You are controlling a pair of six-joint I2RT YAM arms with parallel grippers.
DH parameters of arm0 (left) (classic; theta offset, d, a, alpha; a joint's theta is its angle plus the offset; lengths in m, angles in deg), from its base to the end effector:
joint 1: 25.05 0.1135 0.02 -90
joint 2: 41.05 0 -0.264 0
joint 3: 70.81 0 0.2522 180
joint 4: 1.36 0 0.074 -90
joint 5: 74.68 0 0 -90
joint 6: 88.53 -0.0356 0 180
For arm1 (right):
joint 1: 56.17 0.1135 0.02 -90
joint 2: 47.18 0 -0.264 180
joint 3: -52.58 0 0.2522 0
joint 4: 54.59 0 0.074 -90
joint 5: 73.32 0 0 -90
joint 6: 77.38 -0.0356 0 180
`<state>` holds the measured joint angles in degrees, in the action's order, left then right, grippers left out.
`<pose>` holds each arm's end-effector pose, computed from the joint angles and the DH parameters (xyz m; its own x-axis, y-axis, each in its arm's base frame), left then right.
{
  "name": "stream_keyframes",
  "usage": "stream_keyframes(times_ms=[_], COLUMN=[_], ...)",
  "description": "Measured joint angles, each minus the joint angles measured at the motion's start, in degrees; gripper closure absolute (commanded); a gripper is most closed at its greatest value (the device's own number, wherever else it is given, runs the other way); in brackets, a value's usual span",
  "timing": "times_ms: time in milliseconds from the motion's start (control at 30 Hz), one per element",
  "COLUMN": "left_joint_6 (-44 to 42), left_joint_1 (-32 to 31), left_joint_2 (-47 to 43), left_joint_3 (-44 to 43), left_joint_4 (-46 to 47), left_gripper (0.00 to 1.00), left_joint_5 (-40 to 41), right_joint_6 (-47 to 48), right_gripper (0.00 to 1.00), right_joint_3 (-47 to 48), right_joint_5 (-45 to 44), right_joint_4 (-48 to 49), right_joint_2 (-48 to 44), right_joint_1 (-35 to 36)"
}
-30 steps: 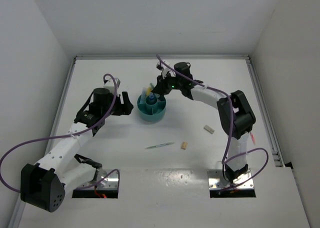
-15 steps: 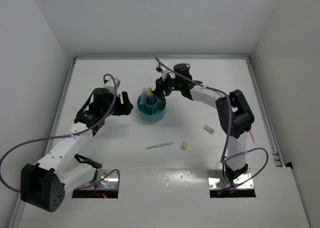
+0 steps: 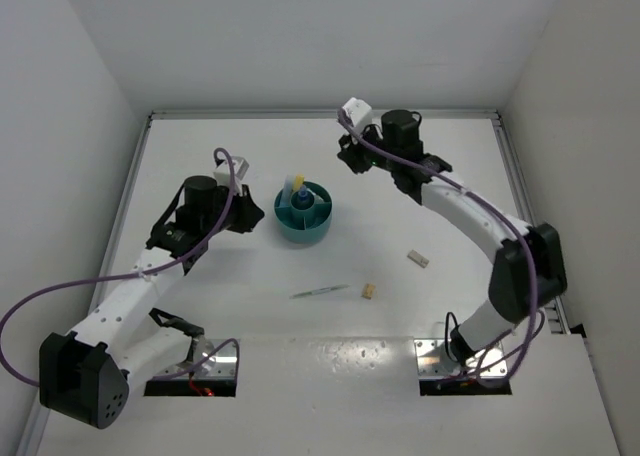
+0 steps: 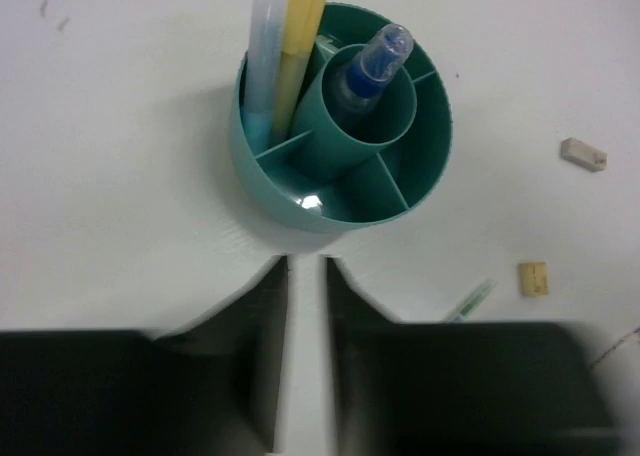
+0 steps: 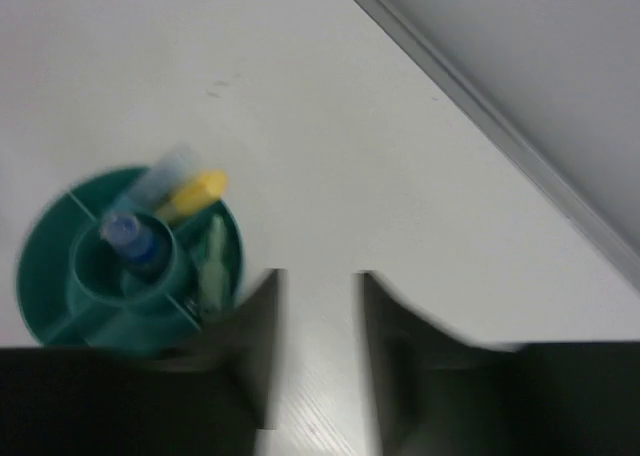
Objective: Sort the stationery into containers
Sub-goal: Pick up the pen from the center of the board.
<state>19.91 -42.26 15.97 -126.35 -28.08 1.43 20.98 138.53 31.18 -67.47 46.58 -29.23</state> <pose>0.2115 -0.0745 0.2771 -0.5830 -0.1409 -0.8002 0.3214 0.8645 -0.3864 0.3424 0.1840 0.3043 -0.2175 -0.2684 -0.9384 -0.6864 0.7256 -0.0485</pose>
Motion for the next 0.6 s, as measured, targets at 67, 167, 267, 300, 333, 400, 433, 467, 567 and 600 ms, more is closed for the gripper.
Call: stream_keyframes(times_ms=[67,167,267,300,333,400,433,467,567,600], left_joint_6=[-1.01,-1.25,-1.05,-1.01,-1.01,-1.01,-1.01,-1.01,-1.01,-1.01], left_joint_1=[-0.09,-0.11,-0.11,-0.11,-0.11,-0.11,-0.11,-0.11,-0.11,-0.11], left_joint_2=[-0.04,-0.13,-0.42,-0.52,-0.68,-0.90,-1.01,-1.07,-1.38,-1.40], left_joint_3=[0.00,0.00,0.02,0.00,0.00,0.00,0.00,0.00,0.00,0.00], left_joint_4=[-0.04,-0.24,-0.31,-0.33,-0.35,-0.35,-0.37,-0.44,-0.79,-0.76], left_gripper=[0.41,0.24,0.23,0.23,0.23,0.23,0.23,0.23,0.23,0.23], left_joint_5=[-0.85,-1.20,-0.70,-0.44,-0.20,0.26,0.52,0.85,1.81,1.97], right_joint_6=[5.44,18.14,30.16,32.89,35.26,38.27,39.26,40.00,41.86,42.45], right_gripper=[0.38,0.37,0.40,0.41,0.42,0.42,0.42,0.42,0.40,0.40], right_joint_3=[-2.16,-5.84,-11.13,-13.33,-15.65,-19.74,-20.92,-21.51,-21.75,-21.70], right_joint_5=[-1.11,0.68,5.79,7.72,9.86,13.00,14.45,15.69,18.82,19.47], right_joint_4=[-4.59,-15.15,-28.06,-31.30,-34.16,-38.05,-39.26,-40.00,-40.06,-39.87], right_joint_2=[-5.01,-11.30,-14.97,-15.47,-15.58,-15.10,-14.53,-13.90,-11.89,-11.34], right_joint_1=[-0.59,-0.94,-0.13,0.44,1.27,3.58,4.83,6.14,9.97,11.21])
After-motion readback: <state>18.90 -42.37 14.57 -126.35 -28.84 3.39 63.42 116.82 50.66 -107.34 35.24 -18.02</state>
